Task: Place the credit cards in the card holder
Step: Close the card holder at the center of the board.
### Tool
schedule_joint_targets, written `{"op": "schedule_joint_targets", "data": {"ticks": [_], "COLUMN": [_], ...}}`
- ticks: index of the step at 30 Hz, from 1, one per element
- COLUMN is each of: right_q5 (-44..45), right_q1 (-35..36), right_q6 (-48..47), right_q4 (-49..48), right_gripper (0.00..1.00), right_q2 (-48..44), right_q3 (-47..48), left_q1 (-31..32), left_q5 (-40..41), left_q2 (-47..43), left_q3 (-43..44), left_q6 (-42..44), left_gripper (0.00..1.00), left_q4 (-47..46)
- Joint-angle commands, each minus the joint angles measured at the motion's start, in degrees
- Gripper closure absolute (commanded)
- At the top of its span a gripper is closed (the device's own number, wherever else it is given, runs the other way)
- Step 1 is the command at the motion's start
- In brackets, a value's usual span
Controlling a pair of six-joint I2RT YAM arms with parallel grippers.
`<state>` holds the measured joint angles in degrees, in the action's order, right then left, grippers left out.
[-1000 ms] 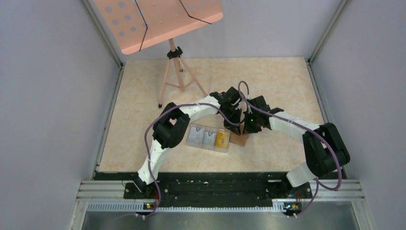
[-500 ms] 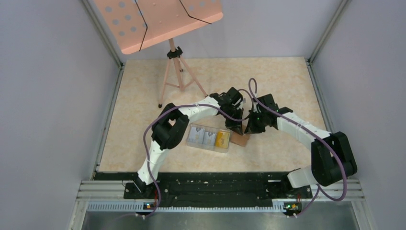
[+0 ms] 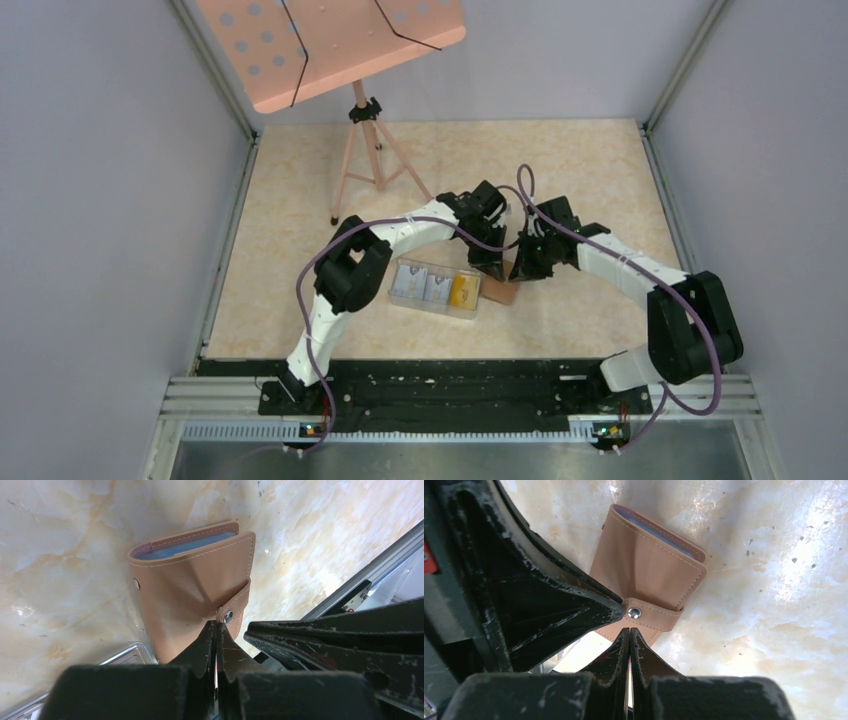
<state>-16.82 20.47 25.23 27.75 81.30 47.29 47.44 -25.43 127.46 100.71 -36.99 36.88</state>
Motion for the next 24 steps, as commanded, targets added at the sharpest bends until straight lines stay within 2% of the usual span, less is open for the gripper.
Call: {"op": "schedule_joint_targets", "data": {"ticks": [1, 18, 24], "right_q5": [0.2, 1.8, 1.8], "right_q1": [-0.2, -0.2, -0.2], "right_q6": [-1.8, -2.3, -1.9], "right_q4": [0.4, -0.5, -0.6], "right_gripper": [1.0, 1.0, 1.0], "right_q2": [1.8, 11.5, 13.8], "right_q3": [0.8, -0.2, -0.5], "left_q1": [0.5, 1.1, 1.1], "left_q5": [0.3, 1.1, 6.0], "left_q2": [-2.5, 2.5, 4.5], "left_q3": [1.1, 0.9, 1.6], "left_q6": [1.2, 1.7, 1.6], "left_gripper": [1.0, 1.0, 1.0], "left_q4": [0.9, 2.7, 7.3]}}
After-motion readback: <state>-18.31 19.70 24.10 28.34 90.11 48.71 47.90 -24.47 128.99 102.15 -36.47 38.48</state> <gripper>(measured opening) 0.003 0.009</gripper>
